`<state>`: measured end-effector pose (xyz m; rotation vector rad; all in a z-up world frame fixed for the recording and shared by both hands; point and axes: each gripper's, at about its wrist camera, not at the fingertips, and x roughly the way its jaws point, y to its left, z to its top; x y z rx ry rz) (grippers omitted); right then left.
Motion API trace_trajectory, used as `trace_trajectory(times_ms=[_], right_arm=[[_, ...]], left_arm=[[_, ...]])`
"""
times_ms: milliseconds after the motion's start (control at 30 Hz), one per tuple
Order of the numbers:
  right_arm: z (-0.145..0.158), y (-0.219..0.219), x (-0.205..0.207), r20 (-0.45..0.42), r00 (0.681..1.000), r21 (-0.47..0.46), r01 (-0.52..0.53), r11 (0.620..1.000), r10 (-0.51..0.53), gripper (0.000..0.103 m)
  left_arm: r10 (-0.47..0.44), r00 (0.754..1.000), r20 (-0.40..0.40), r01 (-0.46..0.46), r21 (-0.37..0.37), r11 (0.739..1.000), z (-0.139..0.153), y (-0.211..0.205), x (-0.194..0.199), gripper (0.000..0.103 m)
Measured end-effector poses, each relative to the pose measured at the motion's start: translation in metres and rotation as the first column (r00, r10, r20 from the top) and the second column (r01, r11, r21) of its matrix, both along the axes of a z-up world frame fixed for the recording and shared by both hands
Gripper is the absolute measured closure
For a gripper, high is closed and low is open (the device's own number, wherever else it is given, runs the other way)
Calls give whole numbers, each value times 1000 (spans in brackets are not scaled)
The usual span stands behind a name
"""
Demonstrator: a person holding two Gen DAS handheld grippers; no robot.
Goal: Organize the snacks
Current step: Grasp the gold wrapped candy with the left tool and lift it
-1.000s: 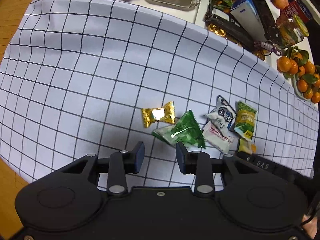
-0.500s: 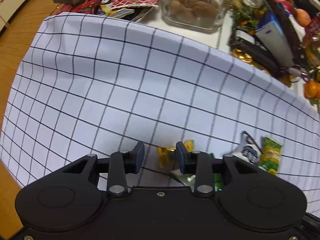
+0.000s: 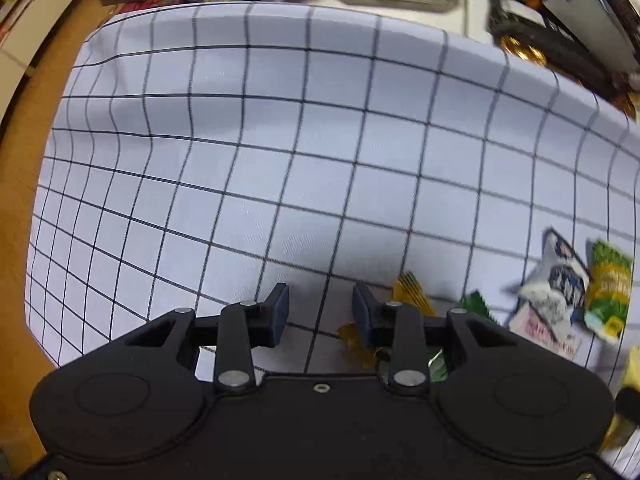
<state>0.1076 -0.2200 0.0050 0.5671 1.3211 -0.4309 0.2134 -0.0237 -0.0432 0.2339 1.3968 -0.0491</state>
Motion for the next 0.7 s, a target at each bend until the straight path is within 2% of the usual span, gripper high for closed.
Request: trace_trajectory(times_ms=[167,333,433,600,700], right_arm=[[1,-4,-2,1,1000,16,18,1000,-18,68],[3,-1,-2,7,1000,20,12,1000,-12,68],[3,0,-1,8,1000,23,7,1000,-7,68],[1,-1,-1,2,1000,27,-1,1000,1,68],[0,-2,-1,2,1000,31,3,1000,-3,68]], left_arm=[[-40,999,6,41,-37,999,9,4,-7,59],[-67,998,13,68,-114,991,24,10,-13,60],[-130,991,33,133,-106,985,30,6,-16,60],[-240,971,-10,236,-147,961,26,-6,-22,60],[-278,961,-15,273,-132,953,22,-14,-26,60]])
